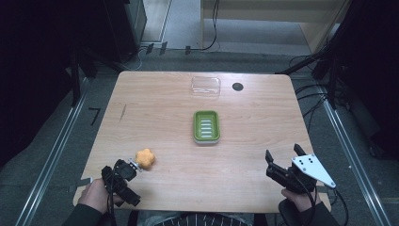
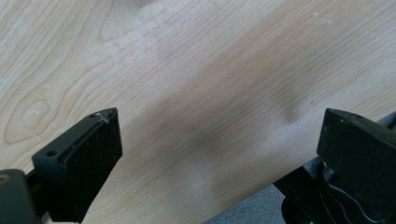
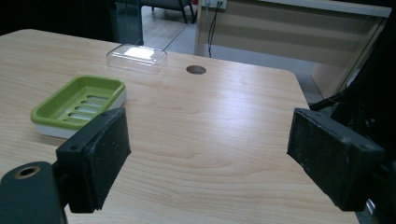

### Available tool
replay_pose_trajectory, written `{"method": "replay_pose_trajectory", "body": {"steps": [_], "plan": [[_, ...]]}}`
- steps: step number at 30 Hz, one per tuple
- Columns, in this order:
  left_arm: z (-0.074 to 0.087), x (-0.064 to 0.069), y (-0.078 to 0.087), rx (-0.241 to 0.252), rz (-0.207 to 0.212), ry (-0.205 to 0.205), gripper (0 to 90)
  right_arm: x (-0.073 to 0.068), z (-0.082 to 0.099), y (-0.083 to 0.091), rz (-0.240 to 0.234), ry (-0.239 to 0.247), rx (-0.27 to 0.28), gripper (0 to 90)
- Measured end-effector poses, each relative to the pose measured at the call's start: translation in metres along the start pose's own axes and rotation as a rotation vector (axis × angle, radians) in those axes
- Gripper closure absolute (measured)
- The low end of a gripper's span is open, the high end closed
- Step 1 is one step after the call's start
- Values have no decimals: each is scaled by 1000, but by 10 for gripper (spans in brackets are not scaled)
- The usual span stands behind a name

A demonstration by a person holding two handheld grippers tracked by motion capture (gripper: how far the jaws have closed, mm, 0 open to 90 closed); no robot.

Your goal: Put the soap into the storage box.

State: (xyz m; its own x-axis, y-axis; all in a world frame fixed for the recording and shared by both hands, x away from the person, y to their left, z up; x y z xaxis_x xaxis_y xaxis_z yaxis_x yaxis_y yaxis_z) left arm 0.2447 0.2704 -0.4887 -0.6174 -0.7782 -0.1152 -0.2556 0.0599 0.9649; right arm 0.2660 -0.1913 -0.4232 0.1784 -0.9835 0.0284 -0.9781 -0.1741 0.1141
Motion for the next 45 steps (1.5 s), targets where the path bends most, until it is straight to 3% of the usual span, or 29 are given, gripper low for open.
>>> {"method": "replay_pose_trajectory", "body": {"steps": [22,30,45], "plan": [[-2,-2,2,7,12,46,1,-3,0,-5,-18,-3,4,137],[-18,-10,4,56,6,54,0,-8,-2,-6,-28,11,-2,137],[-46,-21,0,84,2,58,0,-8,-2,-8,-34,5,-1,137]]}}
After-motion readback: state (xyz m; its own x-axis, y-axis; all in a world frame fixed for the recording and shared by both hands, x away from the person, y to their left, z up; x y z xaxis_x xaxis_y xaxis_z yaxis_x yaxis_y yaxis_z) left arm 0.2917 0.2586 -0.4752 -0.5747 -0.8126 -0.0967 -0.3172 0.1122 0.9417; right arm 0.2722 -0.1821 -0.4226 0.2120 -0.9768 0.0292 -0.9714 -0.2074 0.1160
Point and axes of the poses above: each handheld gripper's, and its own axes: y roughly backward along the jaws, z roughly out of its underside, x roughly to its right, the point moved 5 cm from there along -y, roughly forward along the jaws, and after that the axes turned 12 degrees about x, right-handed, at the moved point
